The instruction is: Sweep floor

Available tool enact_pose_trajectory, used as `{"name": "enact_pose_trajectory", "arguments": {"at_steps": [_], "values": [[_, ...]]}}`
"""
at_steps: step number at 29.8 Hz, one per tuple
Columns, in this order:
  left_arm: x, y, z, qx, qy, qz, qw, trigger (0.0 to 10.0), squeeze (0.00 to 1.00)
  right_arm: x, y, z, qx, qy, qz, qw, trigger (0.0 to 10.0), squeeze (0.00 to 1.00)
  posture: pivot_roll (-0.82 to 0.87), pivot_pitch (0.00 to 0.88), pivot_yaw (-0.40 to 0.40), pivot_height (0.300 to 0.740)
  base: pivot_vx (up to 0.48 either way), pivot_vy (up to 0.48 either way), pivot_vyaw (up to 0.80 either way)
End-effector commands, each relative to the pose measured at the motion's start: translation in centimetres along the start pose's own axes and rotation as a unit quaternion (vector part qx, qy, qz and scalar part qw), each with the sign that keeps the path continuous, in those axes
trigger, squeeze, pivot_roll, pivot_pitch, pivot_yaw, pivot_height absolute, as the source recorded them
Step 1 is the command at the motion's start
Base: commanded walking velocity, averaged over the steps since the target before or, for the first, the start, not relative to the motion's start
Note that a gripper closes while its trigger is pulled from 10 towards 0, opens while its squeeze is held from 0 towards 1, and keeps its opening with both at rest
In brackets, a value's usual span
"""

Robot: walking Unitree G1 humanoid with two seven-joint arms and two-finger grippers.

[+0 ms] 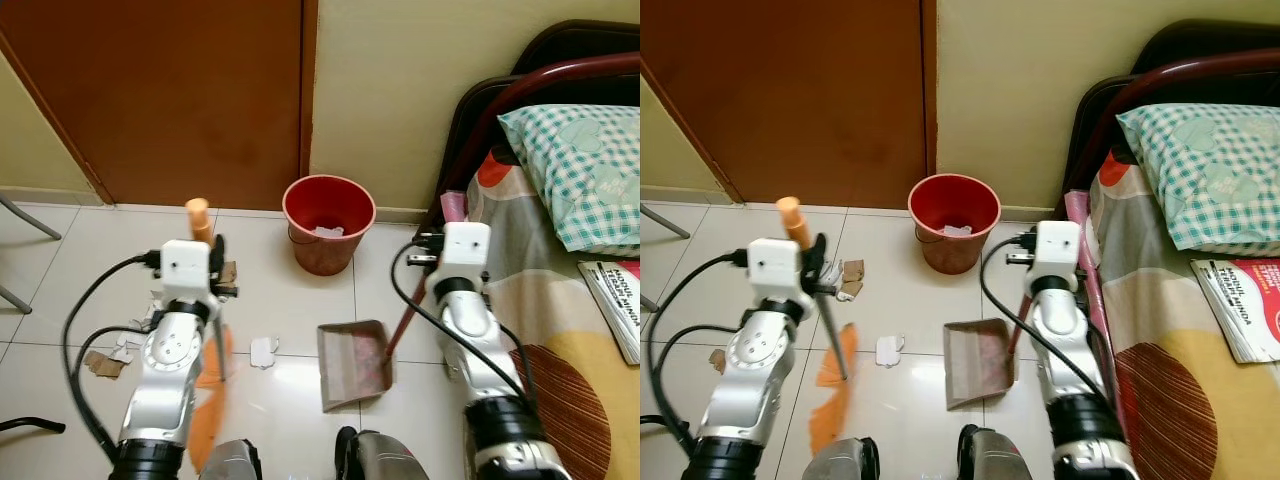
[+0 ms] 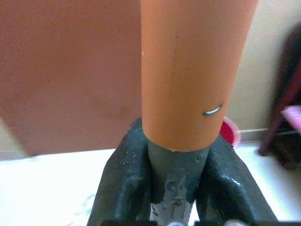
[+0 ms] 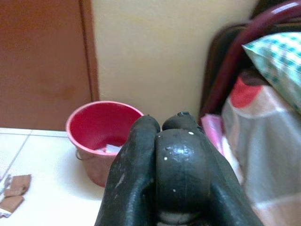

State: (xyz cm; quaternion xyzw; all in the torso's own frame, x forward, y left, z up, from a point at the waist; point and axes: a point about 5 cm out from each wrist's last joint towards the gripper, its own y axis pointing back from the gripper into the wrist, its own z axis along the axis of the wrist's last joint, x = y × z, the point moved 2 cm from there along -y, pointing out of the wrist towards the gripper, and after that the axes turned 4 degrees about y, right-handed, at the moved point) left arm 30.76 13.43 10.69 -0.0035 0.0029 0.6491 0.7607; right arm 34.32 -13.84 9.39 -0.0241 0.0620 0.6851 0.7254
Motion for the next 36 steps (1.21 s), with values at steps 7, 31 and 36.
{"name": "enact_pose_trajectory", "arguments": {"at_steps": [7, 31, 36], "values": [[-4.4, -0.3, 2.6, -0.026, 0.088, -0.106, 0.990, 10.0, 0.00, 0.6, -0.4, -0.2, -0.001, 0.003, -0.015, 1.000, 10.0, 0.00, 0.02, 0.146, -0.041, 0.740, 0.000, 0.000, 0.00], [5.3, -1.3, 12.0, -0.192, 0.136, 0.049, 0.971, 10.0, 0.00, -0.8, -0.2, -2.0, 0.026, -0.012, -0.008, 1.000, 10.0, 0.00, 0.03, 0.154, -0.043, 0.740, 0.000, 0.000, 0.00], [7.0, -1.0, 15.2, -0.235, 0.117, 0.062, 0.963, 10.0, 0.00, -1.5, 0.1, -2.2, 0.029, -0.002, -0.007, 1.000, 10.0, 0.00, 0.03, 0.155, -0.043, 0.740, 0.000, 0.000, 0.00]]}}
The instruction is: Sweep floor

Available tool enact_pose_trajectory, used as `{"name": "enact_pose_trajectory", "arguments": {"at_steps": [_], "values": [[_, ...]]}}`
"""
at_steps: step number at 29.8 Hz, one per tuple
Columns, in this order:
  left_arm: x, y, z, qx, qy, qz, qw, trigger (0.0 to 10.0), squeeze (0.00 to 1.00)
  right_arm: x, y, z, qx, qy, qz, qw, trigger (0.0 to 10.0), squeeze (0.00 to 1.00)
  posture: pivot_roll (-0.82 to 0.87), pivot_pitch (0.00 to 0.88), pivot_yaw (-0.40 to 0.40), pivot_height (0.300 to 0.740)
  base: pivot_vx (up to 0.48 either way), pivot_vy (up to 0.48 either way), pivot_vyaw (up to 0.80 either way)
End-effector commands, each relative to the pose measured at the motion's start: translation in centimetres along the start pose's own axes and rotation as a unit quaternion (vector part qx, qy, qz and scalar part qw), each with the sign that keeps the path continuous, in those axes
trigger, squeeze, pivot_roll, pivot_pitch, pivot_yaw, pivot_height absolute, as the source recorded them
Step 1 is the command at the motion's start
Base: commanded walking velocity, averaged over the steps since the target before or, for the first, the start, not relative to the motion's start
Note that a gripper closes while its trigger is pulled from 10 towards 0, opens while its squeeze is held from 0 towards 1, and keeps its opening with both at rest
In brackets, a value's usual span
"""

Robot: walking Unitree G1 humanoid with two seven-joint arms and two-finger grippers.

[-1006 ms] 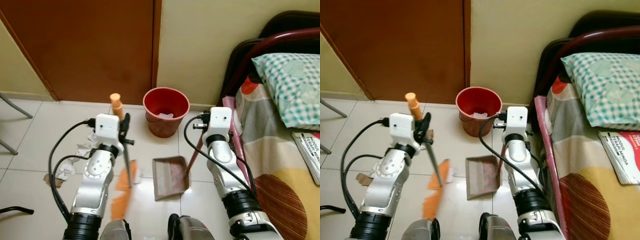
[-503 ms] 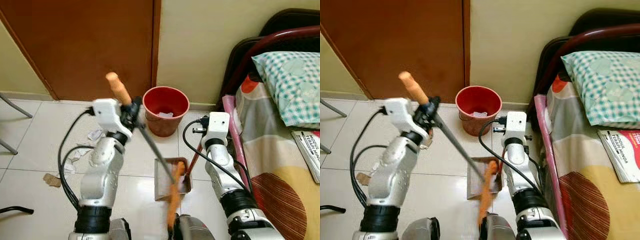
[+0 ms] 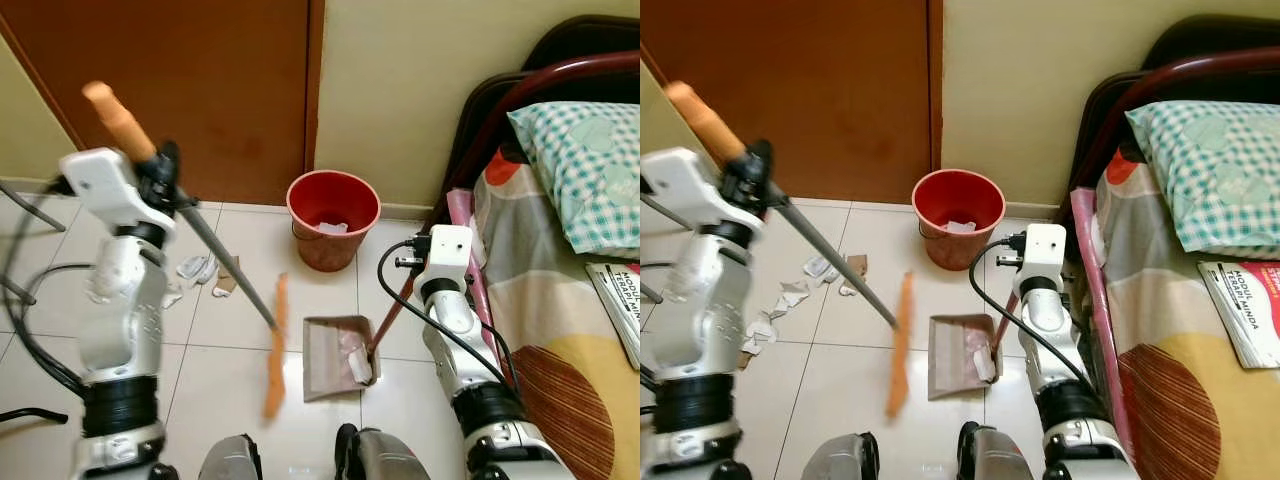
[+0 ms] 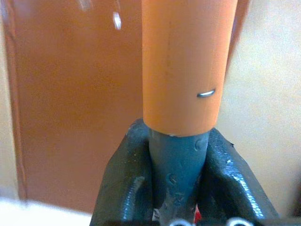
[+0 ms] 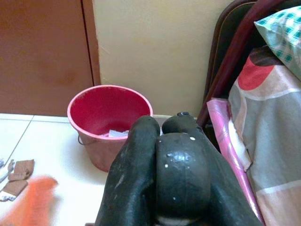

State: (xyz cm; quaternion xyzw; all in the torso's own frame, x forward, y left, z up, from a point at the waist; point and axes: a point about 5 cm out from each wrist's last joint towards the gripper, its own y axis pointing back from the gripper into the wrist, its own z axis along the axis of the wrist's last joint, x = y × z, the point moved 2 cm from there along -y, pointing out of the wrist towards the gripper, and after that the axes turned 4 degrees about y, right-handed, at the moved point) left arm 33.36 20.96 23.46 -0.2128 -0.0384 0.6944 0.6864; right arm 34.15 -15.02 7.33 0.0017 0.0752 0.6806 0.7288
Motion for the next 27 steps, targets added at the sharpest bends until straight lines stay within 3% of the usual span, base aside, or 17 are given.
{"name": "enact_pose_trajectory", "arguments": {"at_steps": [1, 5, 9, 10, 16, 27], "values": [[-1.0, -0.4, 2.4, -0.048, 0.014, -0.022, 0.999, 10.0, 0.00, -0.6, 0.1, 0.0, 0.002, 0.003, -0.001, 1.000, 10.0, 0.00, 0.03, 0.154, -0.044, 0.740, 0.000, 0.000, 0.00], [0.4, 0.2, 0.8, -0.016, -0.024, -0.018, 0.999, 10.0, 0.00, -0.3, 0.2, 1.0, -0.016, -0.019, 0.032, 0.999, 10.0, 0.00, 0.03, 0.154, -0.044, 0.740, 0.000, 0.000, 0.00], [1.6, 2.2, -2.8, 0.048, -0.071, -0.019, 0.996, 10.0, 0.00, 0.3, 0.2, 3.7, -0.057, -0.069, 0.073, 0.993, 10.0, 0.00, 0.03, 0.155, -0.043, 0.740, 0.000, 0.000, 0.00], [1.8, 3.7, -5.0, 0.086, -0.097, -0.026, 0.991, 10.0, 0.00, 0.5, 0.0, 5.5, -0.080, -0.079, 0.089, 0.990, 10.0, 0.00, 0.03, 0.155, -0.043, 0.740, 0.000, 0.000, 0.00], [1.7, 6.8, -9.1, 0.150, -0.118, -0.034, 0.981, 10.0, 0.00, 0.9, -0.9, 9.7, -0.120, -0.098, 0.124, 0.980, 10.0, 0.00, 0.01, 0.155, -0.055, 0.740, 0.000, 0.000, 0.00], [1.3, 7.8, -10.8, 0.168, -0.118, -0.035, 0.978, 10.0, 0.00, 1.9, -1.4, 16.9, -0.198, -0.120, 0.178, 0.956, 10.0, 0.00, 0.01, 0.141, -0.063, 0.740, 0.000, 0.000, 0.00]]}}
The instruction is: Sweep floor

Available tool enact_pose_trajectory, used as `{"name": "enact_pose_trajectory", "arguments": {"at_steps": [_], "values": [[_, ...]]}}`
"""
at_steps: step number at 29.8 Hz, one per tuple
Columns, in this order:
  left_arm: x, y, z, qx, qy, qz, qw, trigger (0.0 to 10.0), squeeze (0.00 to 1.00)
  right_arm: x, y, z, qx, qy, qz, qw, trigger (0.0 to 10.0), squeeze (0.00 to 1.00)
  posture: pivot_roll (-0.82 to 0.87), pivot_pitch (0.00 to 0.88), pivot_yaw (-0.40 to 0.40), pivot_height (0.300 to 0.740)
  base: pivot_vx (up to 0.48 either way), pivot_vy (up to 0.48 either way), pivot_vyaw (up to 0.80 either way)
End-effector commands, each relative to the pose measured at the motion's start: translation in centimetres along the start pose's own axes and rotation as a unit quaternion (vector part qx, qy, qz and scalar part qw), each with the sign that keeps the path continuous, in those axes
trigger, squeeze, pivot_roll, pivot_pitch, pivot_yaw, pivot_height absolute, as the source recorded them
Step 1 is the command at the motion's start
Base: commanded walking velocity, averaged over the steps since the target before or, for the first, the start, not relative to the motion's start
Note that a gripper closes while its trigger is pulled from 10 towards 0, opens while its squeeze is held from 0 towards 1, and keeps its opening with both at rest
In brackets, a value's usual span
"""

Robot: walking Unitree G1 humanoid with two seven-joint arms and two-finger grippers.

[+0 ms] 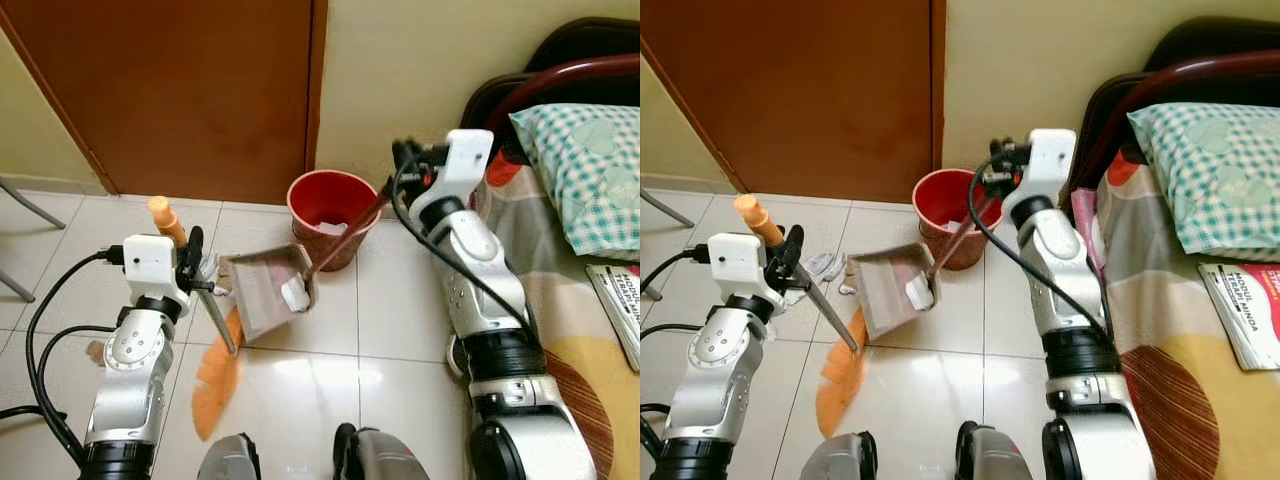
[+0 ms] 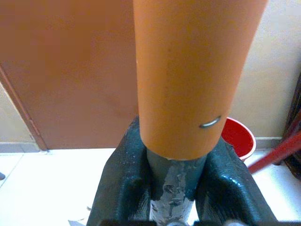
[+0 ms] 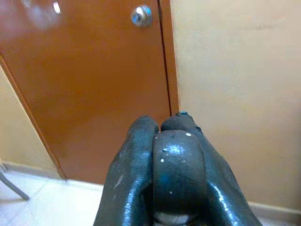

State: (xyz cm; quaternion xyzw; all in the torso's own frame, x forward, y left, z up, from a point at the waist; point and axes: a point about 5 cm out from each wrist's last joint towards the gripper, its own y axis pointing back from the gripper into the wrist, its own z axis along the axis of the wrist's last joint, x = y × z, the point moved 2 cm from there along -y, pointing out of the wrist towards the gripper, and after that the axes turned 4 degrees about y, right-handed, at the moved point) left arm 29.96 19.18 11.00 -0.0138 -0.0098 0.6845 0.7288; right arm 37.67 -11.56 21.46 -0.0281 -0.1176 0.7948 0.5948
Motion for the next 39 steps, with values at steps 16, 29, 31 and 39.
{"name": "enact_pose_trajectory", "arguments": {"at_steps": [16, 29, 31, 39], "values": [[-2.4, 0.0, -1.3, 0.004, 0.013, -0.024, 1.000, 10.0, 0.00, -2.8, -1.9, 14.5, -0.230, 0.075, -0.055, 0.969, 10.0, 0.00, 0.00, 0.132, -0.060, 0.740, 0.000, 0.000, 0.00], [-3.3, -0.1, -1.5, 0.008, 0.019, -0.039, 0.999, 10.0, 0.00, 4.1, -2.0, 12.0, -0.278, 0.278, 0.045, 0.918, 10.0, 0.00, 0.00, 0.136, -0.059, 0.740, 0.000, 0.000, 0.00], [-3.4, -0.1, -1.5, 0.008, 0.020, -0.038, 0.999, 10.0, 0.00, 5.2, -2.1, 10.6, -0.272, 0.274, 0.062, 0.920, 10.0, 0.00, 0.01, 0.137, -0.062, 0.740, 0.000, 0.000, 0.00], [-4.1, 0.3, -2.0, 0.021, 0.016, -0.046, 0.999, 10.0, 0.00, 8.2, -0.9, 6.7, -0.268, 0.372, 0.141, 0.877, 10.0, 0.00, 0.01, 0.143, -0.069, 0.740, 0.000, 0.000, 0.00]]}}
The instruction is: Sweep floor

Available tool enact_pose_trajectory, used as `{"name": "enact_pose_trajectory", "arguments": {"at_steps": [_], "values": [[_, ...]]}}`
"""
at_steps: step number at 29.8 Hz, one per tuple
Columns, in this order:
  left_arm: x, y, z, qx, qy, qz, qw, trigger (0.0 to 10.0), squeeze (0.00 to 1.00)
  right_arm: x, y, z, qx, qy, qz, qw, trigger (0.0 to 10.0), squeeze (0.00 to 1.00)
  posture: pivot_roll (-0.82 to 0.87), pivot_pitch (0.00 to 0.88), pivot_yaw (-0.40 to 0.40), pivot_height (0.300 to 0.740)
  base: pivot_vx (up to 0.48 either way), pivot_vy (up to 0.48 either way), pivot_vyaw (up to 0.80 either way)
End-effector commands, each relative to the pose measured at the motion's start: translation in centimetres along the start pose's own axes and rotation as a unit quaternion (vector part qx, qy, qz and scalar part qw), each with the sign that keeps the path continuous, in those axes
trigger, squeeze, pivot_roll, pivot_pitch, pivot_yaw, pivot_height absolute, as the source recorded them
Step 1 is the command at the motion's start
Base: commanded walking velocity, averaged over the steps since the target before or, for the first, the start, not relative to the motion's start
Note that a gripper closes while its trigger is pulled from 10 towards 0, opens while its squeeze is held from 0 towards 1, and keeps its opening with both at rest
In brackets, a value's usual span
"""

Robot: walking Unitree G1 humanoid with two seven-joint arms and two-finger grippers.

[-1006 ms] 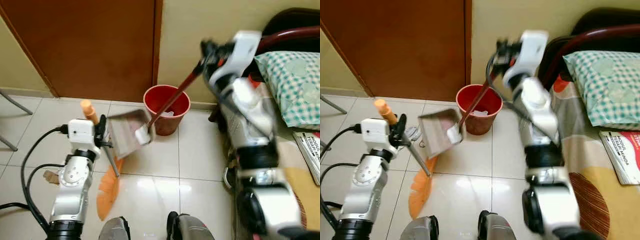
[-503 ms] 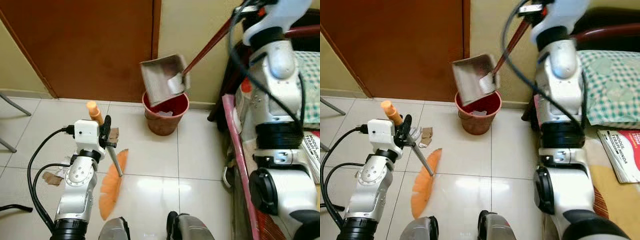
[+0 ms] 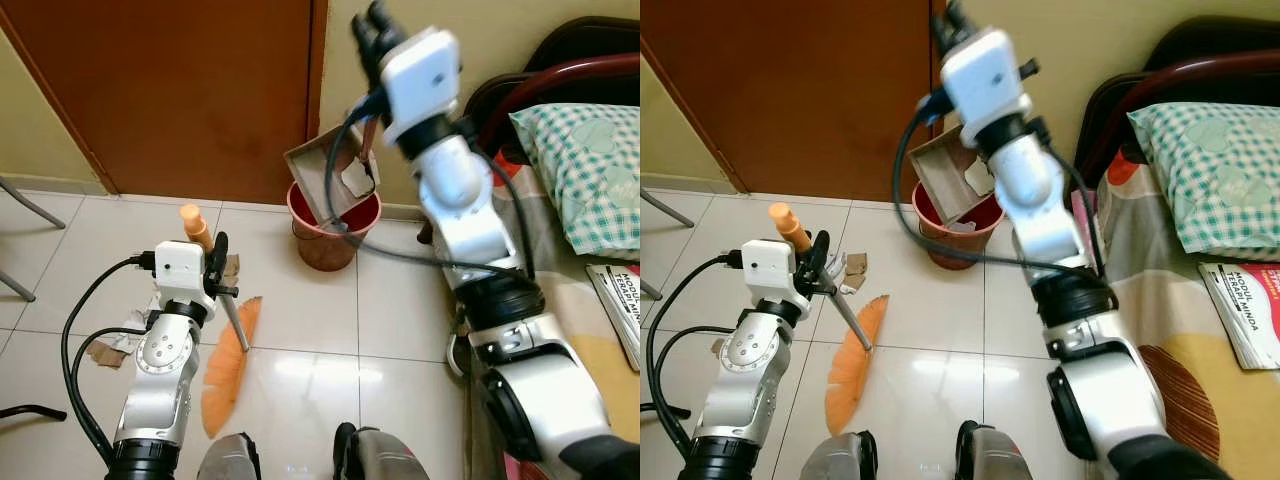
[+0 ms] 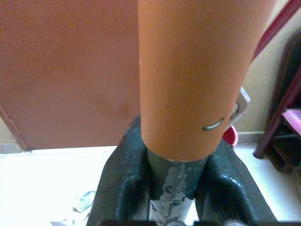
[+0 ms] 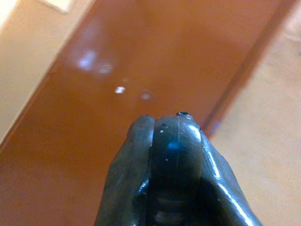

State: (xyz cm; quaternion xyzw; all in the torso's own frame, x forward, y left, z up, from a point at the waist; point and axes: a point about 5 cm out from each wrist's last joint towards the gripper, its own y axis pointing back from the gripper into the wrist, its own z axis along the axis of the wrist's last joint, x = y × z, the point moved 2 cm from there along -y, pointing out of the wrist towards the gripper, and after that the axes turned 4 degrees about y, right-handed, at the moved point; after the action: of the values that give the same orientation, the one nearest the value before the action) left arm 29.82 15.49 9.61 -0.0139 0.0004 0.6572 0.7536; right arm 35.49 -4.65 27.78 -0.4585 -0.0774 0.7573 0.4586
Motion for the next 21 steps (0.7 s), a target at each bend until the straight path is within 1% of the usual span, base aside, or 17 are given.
{"name": "enact_pose_trajectory", "arguments": {"at_steps": [1, 2, 4, 5, 7, 8, 9, 10, 11, 12, 13, 18, 20, 21], "values": [[-0.5, 0.4, -0.7, 0.015, 0.008, -0.010, 1.000, 10.0, 0.00, 0.4, 0.1, 1.0, -0.040, 0.039, 0.017, 0.998, 10.0, 0.00, 0.01, 0.144, -0.068, 0.740, 0.000, 0.000, 0.00], [-0.5, 0.3, -0.7, 0.015, 0.008, -0.010, 1.000, 10.0, 0.00, 1.1, 0.4, 1.0, -0.044, 0.045, 0.036, 0.997, 10.0, 0.00, 0.01, 0.144, -0.068, 0.740, 0.000, 0.000, 0.00], [-0.6, 0.3, -0.7, 0.015, 0.008, -0.011, 1.000, 10.0, 0.00, 2.0, 0.8, 0.9, -0.049, 0.057, 0.063, 0.995, 10.0, 0.00, 0.01, 0.144, -0.068, 0.740, 0.000, 0.000, 0.00], [-0.7, 0.2, -0.7, 0.015, 0.008, -0.012, 1.000, 10.0, 0.00, 2.9, 1.2, 0.9, -0.056, 0.076, 0.091, 0.991, 10.0, 0.00, 0.01, 0.144, -0.068, 0.740, 0.000, 0.000, 0.00], [-0.8, 0.0, -0.6, 0.015, 0.008, -0.014, 1.000, 10.0, 0.00, 4.3, 2.1, 0.6, -0.060, 0.086, 0.136, 0.985, 10.0, 0.00, 0.00, 0.143, -0.067, 0.740, 0.000, 0.000, 0.00], [-0.9, -0.1, -0.6, 0.015, 0.008, -0.016, 1.000, 10.0, 0.00, 5.4, 2.8, 0.0, -0.046, 0.085, 0.172, 0.980, 10.0, 0.00, 0.00, 0.143, -0.067, 0.740, 0.000, 0.000, 0.00], [-0.9, -0.1, -0.6, 0.015, 0.008, -0.016, 1.000, 10.0, 0.00, 5.8, 3.0, -0.2, -0.040, 0.081, 0.185, 0.979, 10.0, 0.00, 0.00, 0.143, -0.067, 0.740, 0.000, 0.000, 0.00], [-1.0, -0.2, -0.6, 0.015, 0.007, -0.017, 1.000, 10.0, 0.00, 7.0, 3.8, -1.3, -0.008, 0.056, 0.228, 0.972, 10.0, 0.00, -0.01, 0.142, -0.070, 0.740, 0.000, 0.000, 0.00], [-1.0, -0.2, -0.6, 0.016, 0.007, -0.017, 1.000, 10.0, 0.00, 7.4, 4.2, -1.6, 0.001, 0.054, 0.243, 0.968, 10.0, 0.00, -0.01, 0.142, -0.070, 0.740, 0.000, 0.000, 0.00], [-1.0, -0.2, -0.6, 0.016, 0.007, -0.017, 1.000, 10.0, 0.00, 7.6, 4.4, -1.8, 0.005, 0.055, 0.251, 0.966, 10.0, 0.00, -0.01, 0.141, -0.071, 0.740, 0.000, 0.000, 0.00], [-1.1, -0.2, -0.6, 0.017, 0.007, -0.018, 1.000, 10.0, 0.00, 7.7, 4.7, -1.9, 0.001, 0.071, 0.255, 0.964, 10.0, 0.00, -0.01, 0.141, -0.071, 0.740, 0.000, 0.000, 0.00], [-1.3, -0.2, -0.8, 0.020, 0.004, -0.020, 1.000, 10.0, 0.00, 7.8, 4.8, -2.3, 0.005, 0.080, 0.252, 0.964, 10.0, 0.00, 0.00, 0.137, -0.072, 0.740, 0.000, 0.000, 0.00], [-1.3, -0.2, -0.8, 0.020, 0.002, -0.021, 1.000, 10.0, 0.00, 7.4, 4.6, -2.5, 0.002, 0.100, 0.243, 0.965, 10.0, 0.00, 0.00, 0.135, -0.072, 0.740, 0.000, 0.000, 0.00], [-1.3, -0.2, -0.8, 0.020, 0.002, -0.021, 1.000, 10.0, 0.00, 7.4, 4.6, -2.5, 0.002, 0.100, 0.243, 0.965, 10.0, 0.00, 0.00, 0.135, -0.072, 0.740, 0.000, 0.000, 0.00]]}}
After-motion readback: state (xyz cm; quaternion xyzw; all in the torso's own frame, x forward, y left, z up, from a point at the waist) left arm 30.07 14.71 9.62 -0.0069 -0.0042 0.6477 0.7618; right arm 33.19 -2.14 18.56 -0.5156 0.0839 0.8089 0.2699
